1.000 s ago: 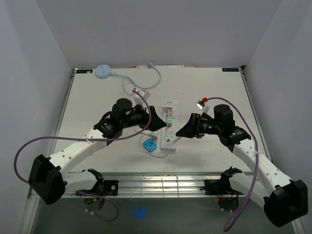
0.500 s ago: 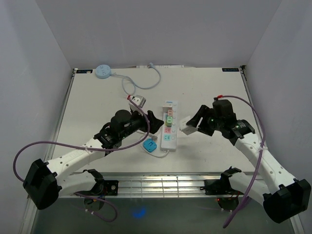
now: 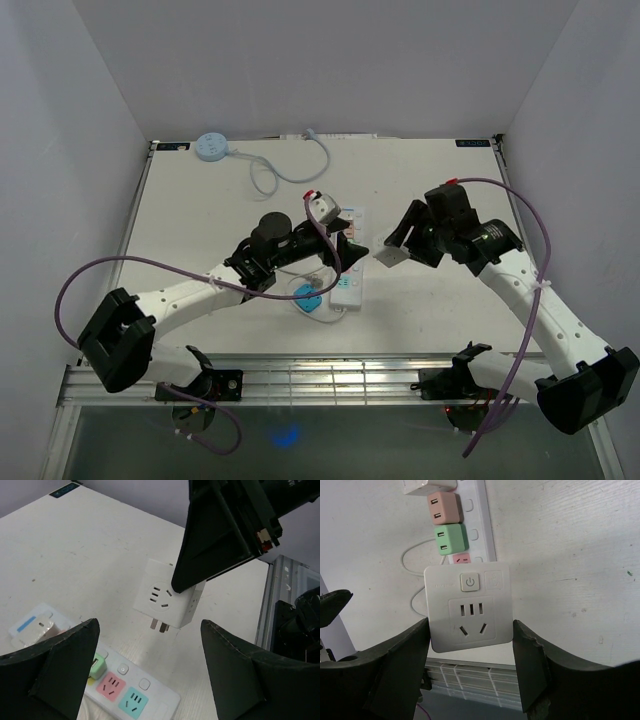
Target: Insert the plug
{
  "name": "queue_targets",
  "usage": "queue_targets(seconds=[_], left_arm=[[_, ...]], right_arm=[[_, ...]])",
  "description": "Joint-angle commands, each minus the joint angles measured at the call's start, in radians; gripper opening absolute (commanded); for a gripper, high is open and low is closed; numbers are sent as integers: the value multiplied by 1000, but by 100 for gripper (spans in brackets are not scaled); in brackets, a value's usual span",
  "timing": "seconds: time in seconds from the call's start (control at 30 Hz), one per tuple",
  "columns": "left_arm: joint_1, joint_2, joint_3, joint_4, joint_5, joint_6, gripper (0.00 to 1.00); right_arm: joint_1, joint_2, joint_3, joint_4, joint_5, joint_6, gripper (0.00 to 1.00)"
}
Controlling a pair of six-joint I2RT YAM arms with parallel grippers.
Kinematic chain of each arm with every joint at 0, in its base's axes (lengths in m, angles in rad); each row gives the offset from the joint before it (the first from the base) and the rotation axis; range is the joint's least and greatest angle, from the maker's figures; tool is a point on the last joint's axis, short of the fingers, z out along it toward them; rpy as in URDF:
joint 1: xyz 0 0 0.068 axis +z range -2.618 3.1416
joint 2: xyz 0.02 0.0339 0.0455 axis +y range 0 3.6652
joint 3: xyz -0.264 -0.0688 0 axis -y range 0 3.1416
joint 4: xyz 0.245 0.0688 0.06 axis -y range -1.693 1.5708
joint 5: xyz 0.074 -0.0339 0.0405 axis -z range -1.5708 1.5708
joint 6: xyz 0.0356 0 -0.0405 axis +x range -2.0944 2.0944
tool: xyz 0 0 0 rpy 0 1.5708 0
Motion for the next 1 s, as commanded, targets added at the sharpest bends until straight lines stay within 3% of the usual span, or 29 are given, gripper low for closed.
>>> queue_targets(seconds=[0.0,0.17,0.23,0.47,0.97], left_arm=[[13,19,82,10,184,102,93],[20,79,150,-46,327,131,93],[19,103,163,-49,376,173,97],[19,163,240,-130,431,253,98],[20,314,335,-170,355,279,98]], right_arm=[[10,-2,65,-33,27,-23,8],[14,4,79,-61,25,-45,8],[14,6,90,-65,19,-51,8],[24,17,121,-78,-6,-77,8],[57,8,96,-41,-32,-91,8]])
